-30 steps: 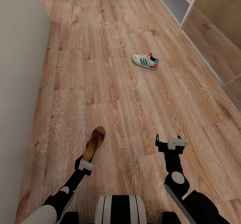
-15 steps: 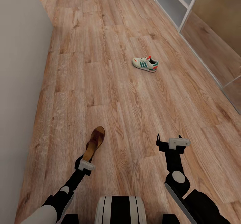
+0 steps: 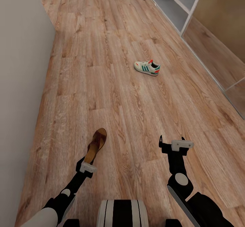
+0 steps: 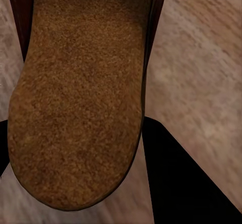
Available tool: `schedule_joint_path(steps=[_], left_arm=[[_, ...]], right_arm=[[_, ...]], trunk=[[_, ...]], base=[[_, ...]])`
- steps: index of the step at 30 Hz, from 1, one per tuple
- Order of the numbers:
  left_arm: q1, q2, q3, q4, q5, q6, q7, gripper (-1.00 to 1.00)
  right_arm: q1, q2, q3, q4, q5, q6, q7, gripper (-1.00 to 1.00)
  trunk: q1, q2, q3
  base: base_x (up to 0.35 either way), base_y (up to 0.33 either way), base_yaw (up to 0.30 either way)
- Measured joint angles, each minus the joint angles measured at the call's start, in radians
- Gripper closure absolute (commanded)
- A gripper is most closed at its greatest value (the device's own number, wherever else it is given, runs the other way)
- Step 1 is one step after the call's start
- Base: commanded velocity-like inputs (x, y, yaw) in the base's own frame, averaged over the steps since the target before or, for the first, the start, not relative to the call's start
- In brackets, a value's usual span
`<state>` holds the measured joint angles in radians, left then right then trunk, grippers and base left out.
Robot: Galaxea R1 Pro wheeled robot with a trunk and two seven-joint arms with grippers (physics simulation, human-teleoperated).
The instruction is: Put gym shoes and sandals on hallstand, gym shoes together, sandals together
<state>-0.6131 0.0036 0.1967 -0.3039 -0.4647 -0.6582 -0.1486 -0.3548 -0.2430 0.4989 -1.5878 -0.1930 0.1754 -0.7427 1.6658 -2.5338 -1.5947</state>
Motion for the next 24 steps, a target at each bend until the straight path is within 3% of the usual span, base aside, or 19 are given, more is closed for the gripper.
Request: schedule_joint_path(steps=[24], left_arm=[[0.0, 0.0, 0.0, 0.0, 0.0, -0.001, 0.0, 1.0]], right_arm=[[0.0, 0.003, 0.0, -0.001, 0.0, 0.0, -0.001, -1.0]], trunk=[[0.0, 0.0, 0.037]], base=[[0.0, 0.0, 0.0]])
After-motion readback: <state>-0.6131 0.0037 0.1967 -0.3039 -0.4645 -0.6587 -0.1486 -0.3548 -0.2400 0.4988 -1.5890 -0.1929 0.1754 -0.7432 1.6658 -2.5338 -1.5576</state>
